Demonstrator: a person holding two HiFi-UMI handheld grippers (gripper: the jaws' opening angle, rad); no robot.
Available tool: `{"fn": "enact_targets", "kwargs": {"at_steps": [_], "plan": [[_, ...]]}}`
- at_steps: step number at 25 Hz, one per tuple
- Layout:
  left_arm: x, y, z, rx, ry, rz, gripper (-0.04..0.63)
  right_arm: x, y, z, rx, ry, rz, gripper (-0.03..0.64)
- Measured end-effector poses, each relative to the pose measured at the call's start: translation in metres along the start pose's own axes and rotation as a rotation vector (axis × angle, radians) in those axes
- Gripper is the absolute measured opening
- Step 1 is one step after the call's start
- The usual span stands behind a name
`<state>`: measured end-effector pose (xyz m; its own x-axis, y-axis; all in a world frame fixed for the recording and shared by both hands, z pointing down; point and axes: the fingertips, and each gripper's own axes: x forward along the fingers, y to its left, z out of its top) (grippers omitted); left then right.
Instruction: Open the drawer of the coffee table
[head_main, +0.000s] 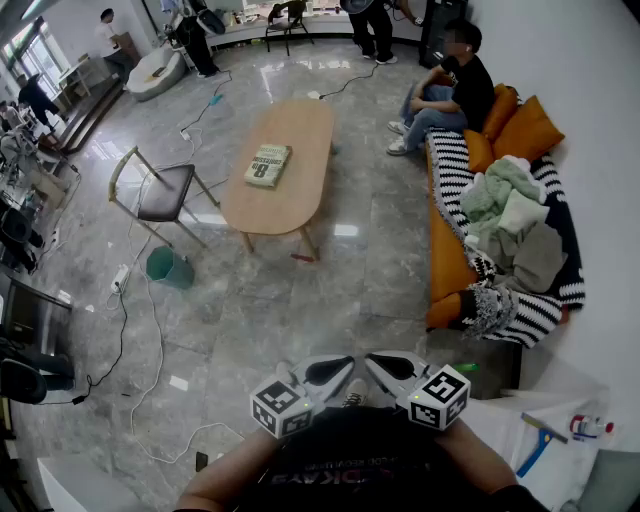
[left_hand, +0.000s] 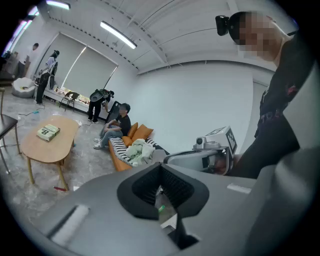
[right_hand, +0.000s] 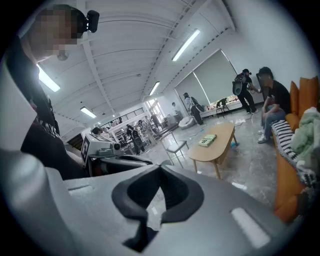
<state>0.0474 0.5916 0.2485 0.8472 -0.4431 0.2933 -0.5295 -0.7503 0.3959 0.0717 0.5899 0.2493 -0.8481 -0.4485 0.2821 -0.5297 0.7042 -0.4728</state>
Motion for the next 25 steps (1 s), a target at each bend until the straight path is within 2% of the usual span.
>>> {"fn": "enact_targets", "kwargs": {"at_steps": [11, 25], "plan": [[0.001, -0.001, 0.0, -0.007, 0.006, 0.005, -0.002, 0.0, -0.002, -0.001, 0.001, 0.0, 0.003, 0.002], [0.01, -0.001, 0.001, 0.002, 0.021, 0.004, -0.002, -0.01, -0.012, 0.008, 0.023, -0.054, -0.004, 0.001]]}}
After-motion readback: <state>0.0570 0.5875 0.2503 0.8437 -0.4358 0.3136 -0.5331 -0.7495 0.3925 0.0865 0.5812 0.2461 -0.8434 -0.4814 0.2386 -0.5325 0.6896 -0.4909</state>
